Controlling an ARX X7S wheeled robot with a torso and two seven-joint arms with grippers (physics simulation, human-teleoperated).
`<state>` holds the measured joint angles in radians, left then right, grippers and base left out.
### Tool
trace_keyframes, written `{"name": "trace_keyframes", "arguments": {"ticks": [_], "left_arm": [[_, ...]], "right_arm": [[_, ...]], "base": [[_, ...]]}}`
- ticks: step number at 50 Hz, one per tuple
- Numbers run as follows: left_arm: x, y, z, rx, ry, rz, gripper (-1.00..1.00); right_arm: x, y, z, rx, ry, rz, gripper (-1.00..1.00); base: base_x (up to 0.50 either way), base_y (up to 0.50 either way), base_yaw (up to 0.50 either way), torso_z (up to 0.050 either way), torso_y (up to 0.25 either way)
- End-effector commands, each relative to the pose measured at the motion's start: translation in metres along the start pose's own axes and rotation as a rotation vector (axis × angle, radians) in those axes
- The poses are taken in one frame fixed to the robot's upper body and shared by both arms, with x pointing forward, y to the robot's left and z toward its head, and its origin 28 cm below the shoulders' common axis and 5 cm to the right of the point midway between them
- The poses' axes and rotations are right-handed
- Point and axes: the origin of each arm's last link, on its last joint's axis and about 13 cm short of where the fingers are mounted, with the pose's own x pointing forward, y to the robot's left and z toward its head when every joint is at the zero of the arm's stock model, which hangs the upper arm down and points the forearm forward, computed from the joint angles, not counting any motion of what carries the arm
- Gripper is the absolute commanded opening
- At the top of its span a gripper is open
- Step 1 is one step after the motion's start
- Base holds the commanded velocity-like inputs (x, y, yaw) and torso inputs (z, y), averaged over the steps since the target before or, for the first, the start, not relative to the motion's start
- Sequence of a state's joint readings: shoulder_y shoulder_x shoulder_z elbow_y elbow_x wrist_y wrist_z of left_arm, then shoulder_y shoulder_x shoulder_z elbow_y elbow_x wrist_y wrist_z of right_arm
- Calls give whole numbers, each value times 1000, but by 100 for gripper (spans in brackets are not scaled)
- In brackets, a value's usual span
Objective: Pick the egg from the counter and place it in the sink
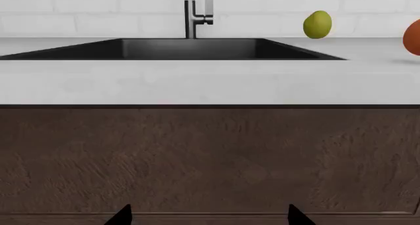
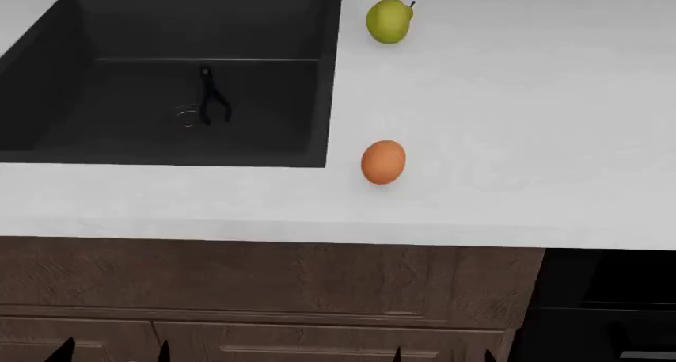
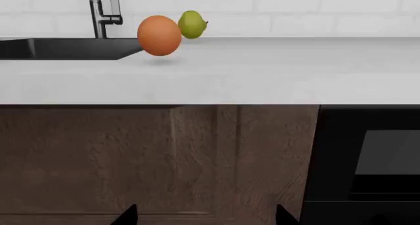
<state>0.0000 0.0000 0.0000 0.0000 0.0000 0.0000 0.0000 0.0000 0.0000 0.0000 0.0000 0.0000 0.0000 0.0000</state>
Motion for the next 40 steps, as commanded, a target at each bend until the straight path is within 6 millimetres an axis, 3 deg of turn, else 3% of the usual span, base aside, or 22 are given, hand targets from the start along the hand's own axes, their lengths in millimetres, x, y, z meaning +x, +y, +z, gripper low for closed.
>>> {"name": "trace_keyframes", "arguments": {"ticks": [1, 24, 40], "left_arm": [[0, 0, 1, 0, 0, 0, 100], [-1, 0, 4, -8, -7, 0, 100], [-3, 1, 10, 30, -29, 1, 100]], "right_arm": [[0, 0, 1, 0, 0, 0, 100], [-2, 0, 1, -13, -4, -21, 100], [-9, -1, 17, -38, -52, -49, 100]], "base": [[0, 0, 0, 0, 0], [0, 0, 0, 0, 0], [0, 0, 0, 0, 0]]}}
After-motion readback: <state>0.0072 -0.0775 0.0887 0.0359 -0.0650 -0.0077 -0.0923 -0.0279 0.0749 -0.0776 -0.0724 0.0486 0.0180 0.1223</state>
